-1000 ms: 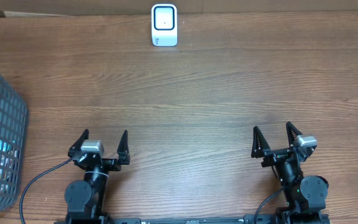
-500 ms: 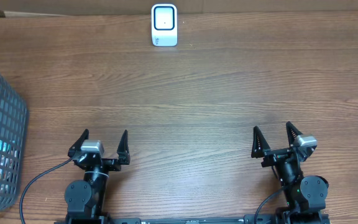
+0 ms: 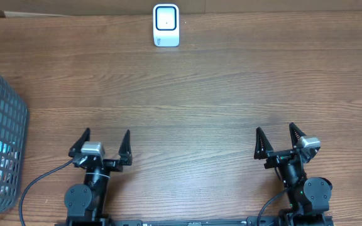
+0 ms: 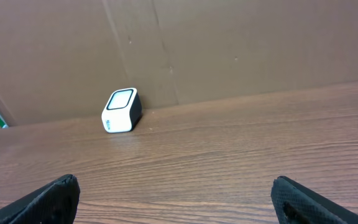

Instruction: Scan the item barcode

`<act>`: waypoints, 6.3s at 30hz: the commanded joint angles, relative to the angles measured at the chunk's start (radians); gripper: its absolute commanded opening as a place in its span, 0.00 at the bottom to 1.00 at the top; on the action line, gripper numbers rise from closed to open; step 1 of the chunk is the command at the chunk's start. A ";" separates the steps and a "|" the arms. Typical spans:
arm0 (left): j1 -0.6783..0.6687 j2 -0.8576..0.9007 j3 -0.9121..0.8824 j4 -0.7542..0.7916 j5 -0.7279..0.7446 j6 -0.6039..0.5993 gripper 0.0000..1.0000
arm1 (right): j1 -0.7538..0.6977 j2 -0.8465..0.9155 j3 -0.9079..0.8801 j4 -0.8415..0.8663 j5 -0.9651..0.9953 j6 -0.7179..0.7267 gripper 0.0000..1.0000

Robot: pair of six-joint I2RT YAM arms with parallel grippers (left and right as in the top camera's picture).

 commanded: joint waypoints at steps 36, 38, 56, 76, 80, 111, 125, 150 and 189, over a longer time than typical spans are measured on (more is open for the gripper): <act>0.010 1.383 1.912 -1.235 0.318 0.049 1.00 | -0.005 -0.010 -0.011 0.005 0.008 -0.005 1.00; 0.010 1.416 1.911 -1.234 0.392 0.062 1.00 | -0.005 -0.010 -0.011 0.005 0.008 -0.005 1.00; 0.682 1.485 2.058 -1.276 0.069 -0.412 1.00 | -0.005 -0.010 -0.011 0.004 0.008 -0.005 1.00; 0.940 1.794 1.988 -1.223 -0.172 -0.187 0.81 | -0.005 -0.010 -0.011 0.005 0.008 -0.005 1.00; 0.968 1.843 1.942 -1.184 -0.177 -0.121 0.80 | -0.005 -0.010 -0.011 0.005 0.008 -0.005 1.00; 1.096 2.111 1.827 -1.000 -0.014 0.050 0.64 | -0.005 -0.010 -0.011 0.005 0.008 -0.005 1.00; 1.095 2.109 1.928 -1.110 0.087 -0.019 0.04 | -0.005 -0.010 -0.011 0.005 0.008 -0.005 1.00; 0.444 1.750 2.305 -1.337 0.285 -0.257 0.05 | -0.005 -0.010 -0.011 0.005 0.008 -0.005 1.00; -0.468 2.313 2.177 -1.214 0.183 -0.473 0.52 | -0.005 -0.010 -0.011 0.004 0.008 -0.005 1.00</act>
